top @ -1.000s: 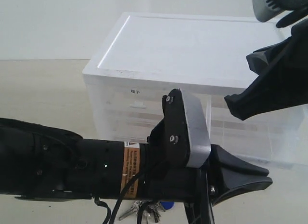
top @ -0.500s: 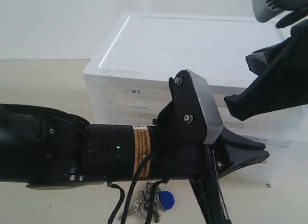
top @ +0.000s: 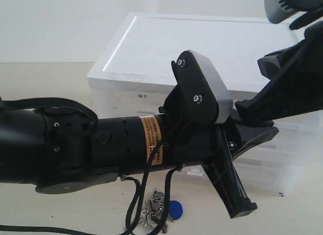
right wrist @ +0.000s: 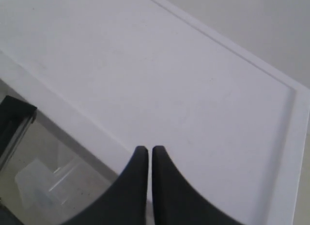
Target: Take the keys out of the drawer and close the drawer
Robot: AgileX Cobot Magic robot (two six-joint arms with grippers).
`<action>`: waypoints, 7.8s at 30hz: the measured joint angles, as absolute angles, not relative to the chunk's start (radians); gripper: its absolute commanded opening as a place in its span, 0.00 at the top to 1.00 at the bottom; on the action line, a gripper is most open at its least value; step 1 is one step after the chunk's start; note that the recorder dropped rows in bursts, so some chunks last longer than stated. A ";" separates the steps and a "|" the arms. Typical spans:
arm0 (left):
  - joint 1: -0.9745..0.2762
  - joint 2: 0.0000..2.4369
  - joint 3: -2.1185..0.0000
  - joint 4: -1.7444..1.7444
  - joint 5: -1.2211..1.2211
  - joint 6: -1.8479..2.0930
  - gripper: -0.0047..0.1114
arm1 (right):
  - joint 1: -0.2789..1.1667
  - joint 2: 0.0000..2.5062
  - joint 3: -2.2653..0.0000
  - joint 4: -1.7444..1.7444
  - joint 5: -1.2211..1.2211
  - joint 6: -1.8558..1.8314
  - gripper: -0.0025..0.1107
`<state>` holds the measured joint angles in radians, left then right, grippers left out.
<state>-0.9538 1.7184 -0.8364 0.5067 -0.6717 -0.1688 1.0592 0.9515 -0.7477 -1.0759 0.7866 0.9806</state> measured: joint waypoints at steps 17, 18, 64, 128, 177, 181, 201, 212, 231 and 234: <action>-0.996 1.781 -0.835 0.378 -0.639 -0.016 0.92 | 1.058 0.952 -0.746 -1.061 0.782 0.981 0.98; -0.996 1.786 -0.836 0.359 -0.653 0.000 0.92 | 1.058 0.952 -0.746 -1.061 0.784 0.981 0.98; -1.076 1.869 -0.826 -0.327 -0.824 0.676 0.92 | 1.058 0.945 -0.746 -1.037 0.768 0.957 0.98; -0.235 1.636 -1.058 -1.095 0.208 1.125 0.92 | -0.067 1.128 -0.763 0.271 0.387 -0.148 0.98; -0.431 1.219 -0.663 -1.359 0.097 1.296 0.92 | 0.126 1.128 -0.765 0.605 0.309 -0.581 0.98; -0.462 1.135 -0.654 -1.403 0.182 1.296 0.92 | 0.205 1.128 -0.773 0.664 0.390 -0.601 0.98; -0.461 1.018 -0.631 -1.412 -0.022 1.341 0.92 | 0.043 1.056 -0.846 0.115 0.404 -0.036 0.98; -0.274 1.288 -0.730 -1.413 0.197 1.334 0.92 | -0.032 1.230 -0.846 0.274 0.462 -0.147 0.98; -0.246 1.340 -0.771 -1.419 0.271 1.343 0.92 | 0.121 1.226 -0.865 0.515 0.460 -0.430 0.98; -0.246 1.340 -0.771 -1.419 0.274 1.343 0.92 | 0.123 1.226 -0.865 0.515 0.457 -0.434 0.98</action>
<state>-0.2459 1.3405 -0.7713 -1.4195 0.2737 1.3430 0.1232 1.2257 -0.8649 0.5150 0.4566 -0.4343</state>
